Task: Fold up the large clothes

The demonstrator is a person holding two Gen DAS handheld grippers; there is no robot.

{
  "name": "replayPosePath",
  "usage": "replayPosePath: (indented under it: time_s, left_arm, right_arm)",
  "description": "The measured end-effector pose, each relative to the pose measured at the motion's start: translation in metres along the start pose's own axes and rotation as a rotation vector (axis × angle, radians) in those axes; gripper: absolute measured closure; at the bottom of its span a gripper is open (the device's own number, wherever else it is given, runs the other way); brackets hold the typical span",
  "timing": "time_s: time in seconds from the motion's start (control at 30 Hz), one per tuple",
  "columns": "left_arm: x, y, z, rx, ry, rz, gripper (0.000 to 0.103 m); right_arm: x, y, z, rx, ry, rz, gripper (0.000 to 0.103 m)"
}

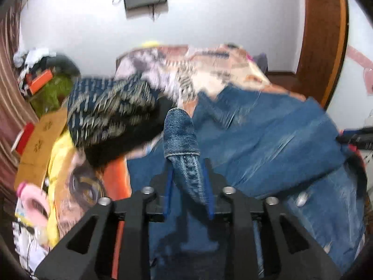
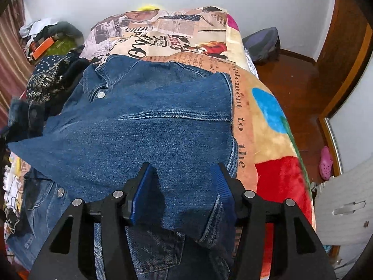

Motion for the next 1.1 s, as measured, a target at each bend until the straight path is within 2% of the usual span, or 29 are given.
replayPosePath:
  time_s: [0.07,0.13,0.23,0.3,0.43,0.57,0.77,0.93,1.1]
  left_arm:
    - [-0.012,0.017,0.006,-0.045,-0.002,-0.033,0.044]
    - [-0.023,0.032,0.012,-0.097,-0.025,-0.048,0.036]
    - [-0.037,0.053,0.023,-0.18,-0.061,-0.068,0.036]
    - [-0.046,0.063,0.03,-0.224,-0.051,-0.09,0.036]
    - [-0.071,0.065,0.031,-0.243,0.005,-0.216,0.035]
    - [-0.094,0.052,0.03,-0.2,0.048,-0.337,0.034]
    - [-0.121,0.032,0.059,-0.193,0.132,-0.466,0.034]
    - [-0.127,0.031,0.104,-0.269,0.195,-0.518,0.034]
    - [-0.126,0.038,0.142,-0.333,0.31,-0.584,0.034]
  right_arm:
    - [0.001,0.001,-0.001,-0.004,-0.006,0.008,0.051]
    - [0.003,0.002,-0.001,-0.008,-0.012,0.017,0.051]
    - [0.006,0.003,0.0,-0.012,-0.016,0.036,0.05]
    - [0.006,0.002,0.0,-0.015,-0.019,0.043,0.049]
    - [0.007,0.0,-0.001,-0.023,-0.025,0.057,0.049]
    - [0.007,-0.008,-0.004,-0.011,-0.022,0.052,0.049]
    - [0.017,-0.031,-0.008,0.024,-0.033,0.073,0.049]
    - [0.037,-0.052,0.002,0.011,-0.068,0.13,0.049]
    - [0.062,-0.066,0.029,-0.049,-0.104,0.213,0.049]
Point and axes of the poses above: each gripper's, at about its wrist camera, not at the fingertips, and z roughly the way its jaws point, x to its right, y to its underside, the point moved 3 cm from there along z, roughly the way its jaws point, and after that the axes turned 4 degrees about z, right-handed, at the moved point
